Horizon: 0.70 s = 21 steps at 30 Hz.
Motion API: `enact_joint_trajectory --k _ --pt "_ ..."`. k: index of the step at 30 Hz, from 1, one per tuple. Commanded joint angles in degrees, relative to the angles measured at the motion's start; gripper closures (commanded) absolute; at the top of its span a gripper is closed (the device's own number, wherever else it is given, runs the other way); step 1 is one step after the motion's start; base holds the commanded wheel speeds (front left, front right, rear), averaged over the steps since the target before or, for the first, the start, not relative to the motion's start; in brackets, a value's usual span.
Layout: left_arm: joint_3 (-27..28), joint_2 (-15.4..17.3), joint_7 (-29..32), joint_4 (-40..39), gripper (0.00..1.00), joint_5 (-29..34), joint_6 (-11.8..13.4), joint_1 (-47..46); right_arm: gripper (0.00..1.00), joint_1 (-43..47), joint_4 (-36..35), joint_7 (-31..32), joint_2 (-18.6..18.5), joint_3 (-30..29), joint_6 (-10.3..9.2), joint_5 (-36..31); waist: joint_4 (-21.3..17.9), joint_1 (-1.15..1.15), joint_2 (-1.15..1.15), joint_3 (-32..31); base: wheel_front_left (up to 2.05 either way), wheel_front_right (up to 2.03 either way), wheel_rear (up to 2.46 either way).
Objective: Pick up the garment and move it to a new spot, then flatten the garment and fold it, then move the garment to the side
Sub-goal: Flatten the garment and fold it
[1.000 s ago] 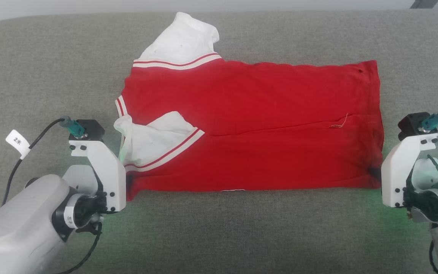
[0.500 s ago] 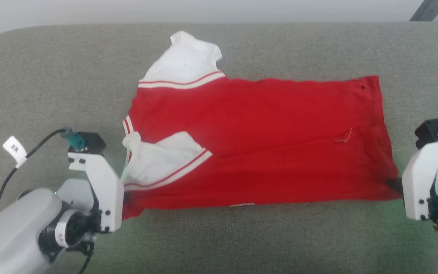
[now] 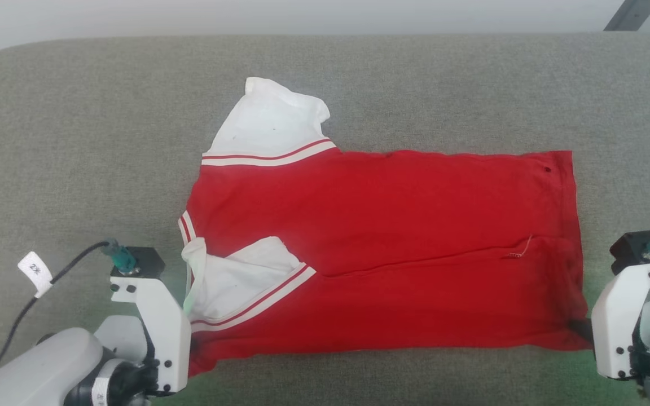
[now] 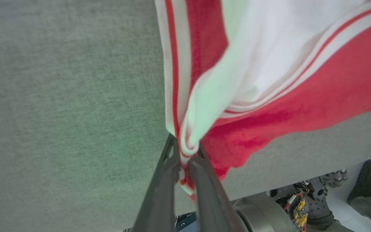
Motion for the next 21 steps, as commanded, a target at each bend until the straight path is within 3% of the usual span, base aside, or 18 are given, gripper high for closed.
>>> enact_joint_trajectory --k 1,2,3,4,5,6,12,21 --pt "0.12 -0.47 -0.40 0.72 0.98 -0.17 -0.28 0.45 1.00 0.22 0.78 -0.36 0.16 0.17 -0.11 -0.89 -0.12 0.00 0.00 0.14 0.00 0.00 0.00" --pt "0.12 -0.94 -0.58 1.65 0.85 -0.31 -0.57 0.50 0.99 0.12 1.55 -0.92 0.57 0.37 -0.11 -1.29 -0.19 0.00 0.00 0.19 0.00 0.00 0.00" --pt "-0.22 -1.16 -0.58 2.53 0.55 0.08 -0.76 0.32 0.81 -0.22 2.17 -1.63 1.19 0.35 -0.11 -1.66 -0.29 0.00 0.00 0.24 0.00 0.00 0.00" --pt "-0.24 -1.43 -0.79 3.45 0.06 0.24 -0.94 0.09 0.68 -0.51 2.69 -2.21 1.62 0.54 -0.11 -1.94 -0.37 0.00 0.00 0.26 0.00 0.00 0.00" --pt "-0.32 -1.71 -0.89 4.09 0.00 0.32 -1.27 -0.13 0.46 -0.77 3.15 -2.67 1.96 0.73 -0.11 -2.11 -0.44 0.00 0.00 0.27 0.00 0.00 0.00" --pt "-0.34 -1.87 -0.85 4.58 0.00 0.33 -1.43 -0.35 0.00 -0.94 3.44 -3.15 2.27 0.89 -0.10 -2.14 -0.50 0.00 0.00 0.26 0.00 0.00 0.00" --pt "1.14 -0.40 -0.52 3.54 0.00 0.23 -1.25 -2.05 0.00 -1.95 3.49 -4.53 2.35 0.00 -0.11 -2.98 -0.82 0.00 0.00 -0.39 0.00 0.00 0.00" --pt "3.63 6.15 1.32 -4.70 0.00 2.95 1.07 -6.61 0.00 -3.53 -1.61 -10.44 5.46 -2.85 -0.10 -3.96 -3.18 0.00 0.00 -1.60 0.00 0.00 0.00"
